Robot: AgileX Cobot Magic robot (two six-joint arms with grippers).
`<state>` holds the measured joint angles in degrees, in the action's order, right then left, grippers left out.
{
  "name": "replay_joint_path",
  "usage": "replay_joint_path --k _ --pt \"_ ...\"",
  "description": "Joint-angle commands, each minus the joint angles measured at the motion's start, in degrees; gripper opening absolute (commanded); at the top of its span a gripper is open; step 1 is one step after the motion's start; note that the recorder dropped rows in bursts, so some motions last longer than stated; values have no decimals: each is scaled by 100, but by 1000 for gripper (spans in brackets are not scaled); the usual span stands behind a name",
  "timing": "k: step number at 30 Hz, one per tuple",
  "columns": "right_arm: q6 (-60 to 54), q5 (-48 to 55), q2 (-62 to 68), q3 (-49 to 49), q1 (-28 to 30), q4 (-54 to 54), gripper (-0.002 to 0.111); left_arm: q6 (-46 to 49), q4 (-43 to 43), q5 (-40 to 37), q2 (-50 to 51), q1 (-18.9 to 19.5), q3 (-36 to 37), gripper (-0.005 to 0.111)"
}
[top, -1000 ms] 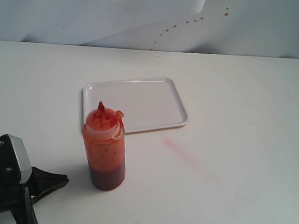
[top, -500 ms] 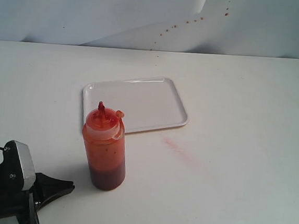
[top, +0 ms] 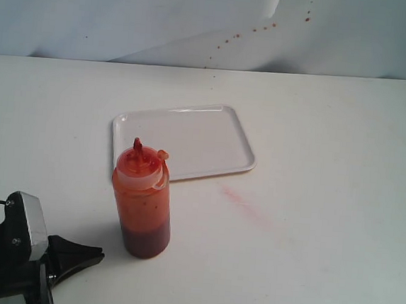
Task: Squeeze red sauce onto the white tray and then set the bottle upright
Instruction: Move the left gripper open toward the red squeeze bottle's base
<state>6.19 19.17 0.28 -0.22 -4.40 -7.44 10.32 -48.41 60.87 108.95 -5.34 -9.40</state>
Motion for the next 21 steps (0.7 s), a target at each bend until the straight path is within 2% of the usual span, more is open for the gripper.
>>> replay_joint_path --k 1,11,13,15,21 --pt "18 0 -28 22 39 7 0 24 -17 84 29 10 -24 1" --pt "18 0 -28 22 39 7 0 24 6 74 29 10 -24 2" --pt "18 0 -28 22 39 7 0 24 6 74 29 10 -24 7" --pt "18 0 -28 22 39 7 0 24 6 74 29 10 -24 17" --pt "18 0 -28 22 39 7 0 -155 6 415 29 10 -24 66"
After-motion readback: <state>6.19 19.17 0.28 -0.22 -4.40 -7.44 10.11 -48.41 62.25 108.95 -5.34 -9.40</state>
